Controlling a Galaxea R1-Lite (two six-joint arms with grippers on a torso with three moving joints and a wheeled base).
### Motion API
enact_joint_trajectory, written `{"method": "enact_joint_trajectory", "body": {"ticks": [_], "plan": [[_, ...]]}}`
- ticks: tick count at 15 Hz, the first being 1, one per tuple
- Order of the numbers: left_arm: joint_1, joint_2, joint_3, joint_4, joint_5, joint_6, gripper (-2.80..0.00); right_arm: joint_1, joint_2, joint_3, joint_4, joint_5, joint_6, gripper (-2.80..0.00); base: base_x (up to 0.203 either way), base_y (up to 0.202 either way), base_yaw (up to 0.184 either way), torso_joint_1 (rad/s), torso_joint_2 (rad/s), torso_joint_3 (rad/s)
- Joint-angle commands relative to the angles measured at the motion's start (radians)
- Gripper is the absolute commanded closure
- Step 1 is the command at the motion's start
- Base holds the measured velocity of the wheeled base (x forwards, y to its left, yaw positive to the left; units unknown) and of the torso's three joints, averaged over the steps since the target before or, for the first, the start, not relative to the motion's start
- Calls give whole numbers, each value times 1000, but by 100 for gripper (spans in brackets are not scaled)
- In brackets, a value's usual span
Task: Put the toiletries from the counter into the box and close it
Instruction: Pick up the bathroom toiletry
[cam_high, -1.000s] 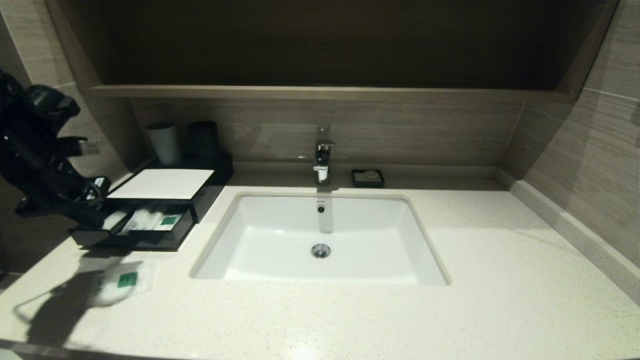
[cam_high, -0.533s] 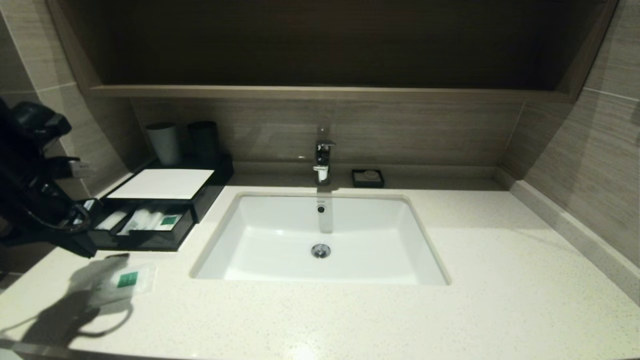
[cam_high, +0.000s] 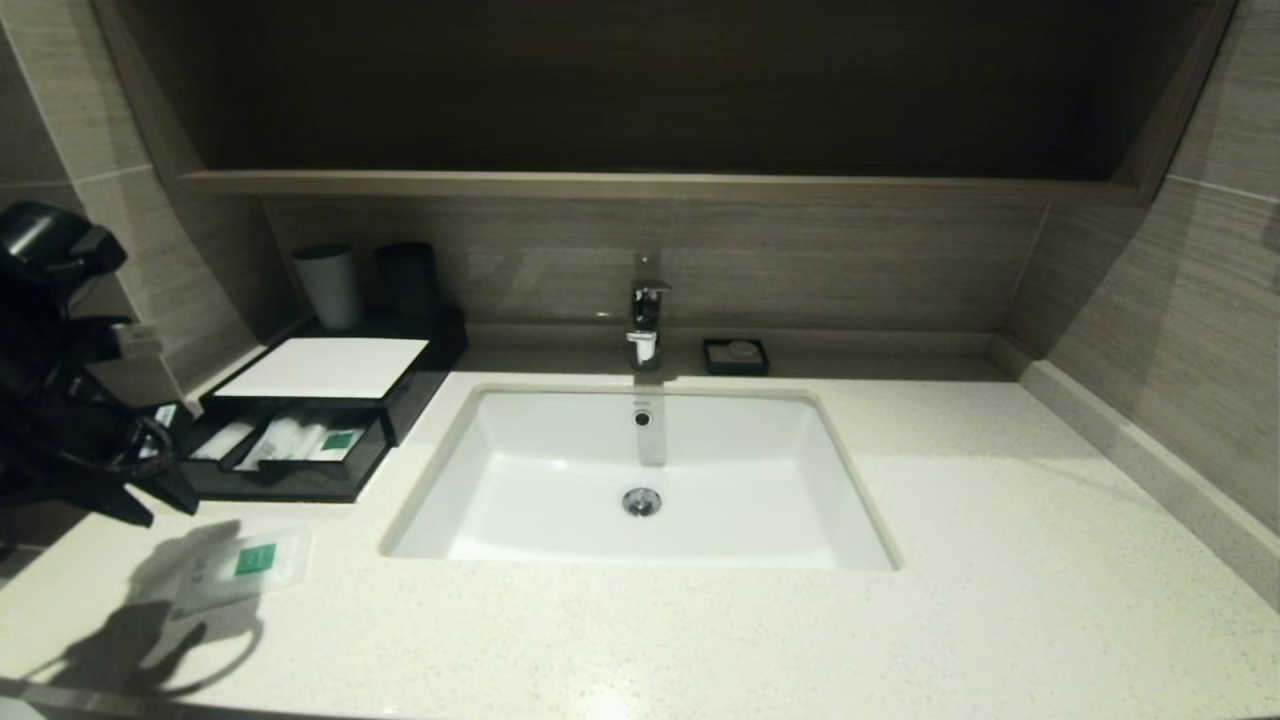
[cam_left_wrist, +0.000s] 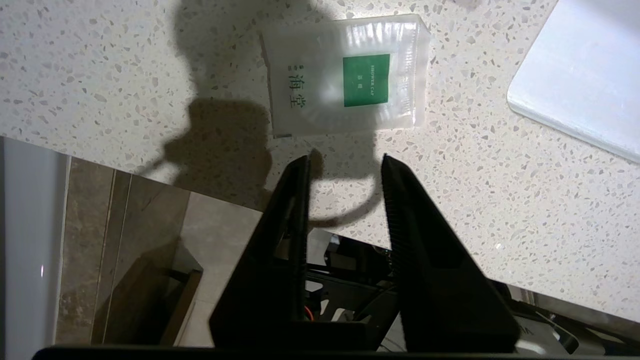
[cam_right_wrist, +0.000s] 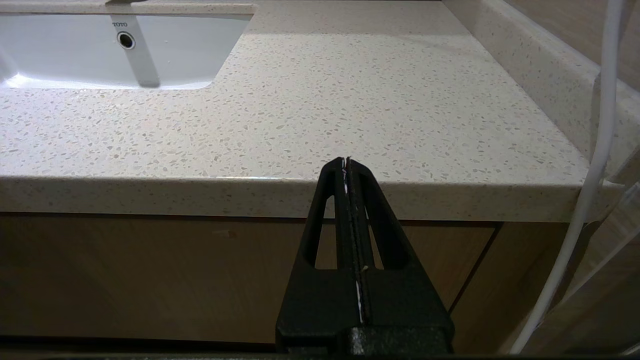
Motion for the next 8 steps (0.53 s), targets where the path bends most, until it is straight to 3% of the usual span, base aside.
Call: {"method": "enact_joint_trajectory", "body": {"ticks": [1,8], "plan": [[0,5,8,8,6,-10,-280,0,0,0,0,0,0,0,0,0,0,0,0,0],[0,-5,95,-20,47,-8,-280,0,0,0,0,0,0,0,0,0,0,0,0,0]]}}
